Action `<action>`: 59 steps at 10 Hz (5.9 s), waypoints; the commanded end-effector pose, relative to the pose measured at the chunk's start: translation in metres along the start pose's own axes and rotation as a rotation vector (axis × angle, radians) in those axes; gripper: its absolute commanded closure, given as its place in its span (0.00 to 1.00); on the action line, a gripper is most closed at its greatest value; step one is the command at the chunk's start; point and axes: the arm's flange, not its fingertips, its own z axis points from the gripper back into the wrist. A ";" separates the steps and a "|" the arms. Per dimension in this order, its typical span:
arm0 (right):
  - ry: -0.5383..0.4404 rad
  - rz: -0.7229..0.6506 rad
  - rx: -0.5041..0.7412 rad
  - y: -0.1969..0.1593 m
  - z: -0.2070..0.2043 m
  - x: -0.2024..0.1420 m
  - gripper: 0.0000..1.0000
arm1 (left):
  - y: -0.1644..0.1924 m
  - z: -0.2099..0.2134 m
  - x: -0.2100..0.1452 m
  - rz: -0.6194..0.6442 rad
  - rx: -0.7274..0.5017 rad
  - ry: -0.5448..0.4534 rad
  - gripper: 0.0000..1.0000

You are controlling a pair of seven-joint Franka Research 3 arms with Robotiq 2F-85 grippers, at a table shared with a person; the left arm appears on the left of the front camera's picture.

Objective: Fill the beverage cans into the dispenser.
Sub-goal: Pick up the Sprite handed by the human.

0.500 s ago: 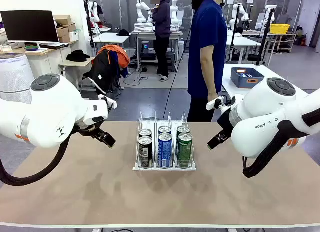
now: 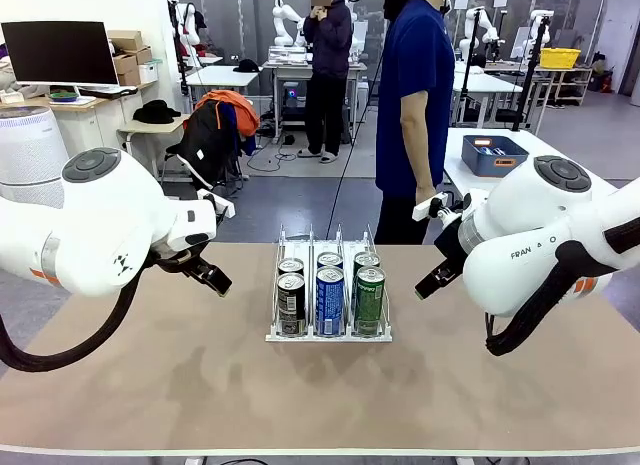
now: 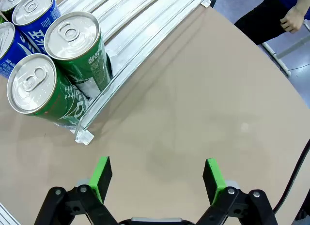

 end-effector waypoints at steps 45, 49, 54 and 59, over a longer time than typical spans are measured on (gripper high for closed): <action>-0.308 0.203 0.383 -0.164 0.335 0.150 0.00 | 0.137 0.314 0.087 -0.334 -0.528 -0.260 0.00; -0.358 0.220 0.357 -0.171 0.348 0.149 0.00 | 0.137 0.314 0.087 -0.334 -0.528 -0.260 0.00; -0.350 0.140 0.356 -0.160 0.350 0.138 0.00 | 0.137 0.314 0.087 -0.334 -0.528 -0.260 0.00; -0.345 0.162 0.361 -0.161 0.357 0.138 0.00 | 0.137 0.315 0.089 -0.337 -0.525 -0.262 0.00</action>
